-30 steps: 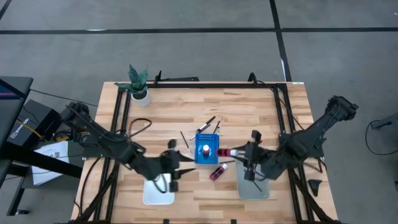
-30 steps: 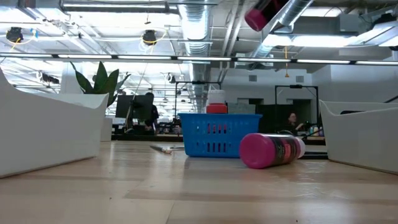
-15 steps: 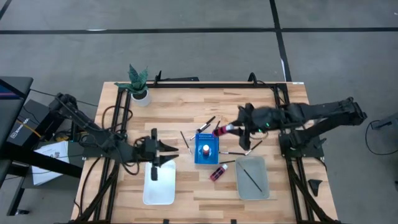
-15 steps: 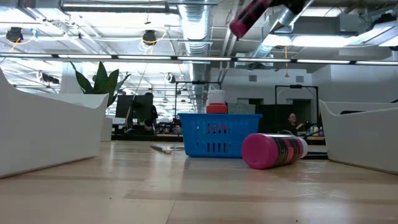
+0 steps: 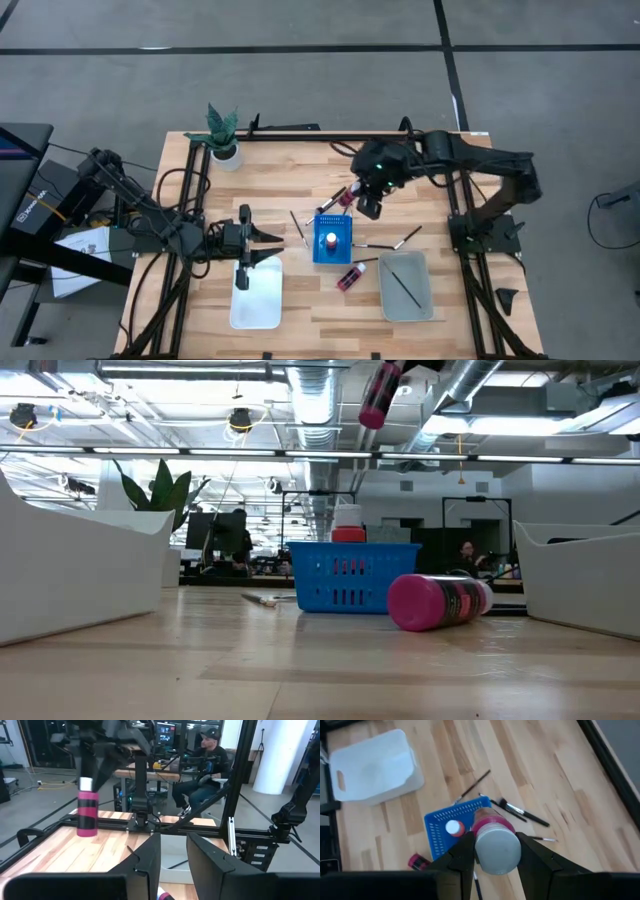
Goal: Pick & Place Paint Supplies
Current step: Put the left pink paint bottle into the blue bin
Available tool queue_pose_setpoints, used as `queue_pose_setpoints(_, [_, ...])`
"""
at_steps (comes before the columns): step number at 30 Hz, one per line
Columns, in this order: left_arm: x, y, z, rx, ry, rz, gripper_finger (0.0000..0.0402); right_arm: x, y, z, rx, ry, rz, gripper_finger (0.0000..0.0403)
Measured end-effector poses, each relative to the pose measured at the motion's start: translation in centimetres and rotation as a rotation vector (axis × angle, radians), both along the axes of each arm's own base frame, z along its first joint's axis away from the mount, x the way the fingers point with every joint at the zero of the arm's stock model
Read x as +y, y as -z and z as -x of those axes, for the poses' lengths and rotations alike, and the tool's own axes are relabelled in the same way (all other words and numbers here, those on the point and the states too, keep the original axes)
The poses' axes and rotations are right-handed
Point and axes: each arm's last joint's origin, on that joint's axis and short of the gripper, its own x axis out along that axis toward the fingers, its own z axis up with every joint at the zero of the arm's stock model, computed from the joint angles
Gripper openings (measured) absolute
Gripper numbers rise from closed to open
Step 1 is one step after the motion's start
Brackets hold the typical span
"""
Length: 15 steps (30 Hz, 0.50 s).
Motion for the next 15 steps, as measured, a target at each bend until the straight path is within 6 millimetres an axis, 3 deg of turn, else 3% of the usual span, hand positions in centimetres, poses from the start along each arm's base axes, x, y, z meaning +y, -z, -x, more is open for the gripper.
queue_pose_setpoints(6, [0.0, 0.0, 0.0, 0.002, 0.000, -0.001, 0.0085, -0.1, -0.9, -2.1, 0.091, 0.007, -0.006, 0.0112])
queue_pose_setpoints(15, [0.0, 0.1, 0.0, 0.006, 0.000, 0.006, 0.0085, 0.8, 2.8, -5.2, 0.267, -0.038, 0.005, 0.0112])
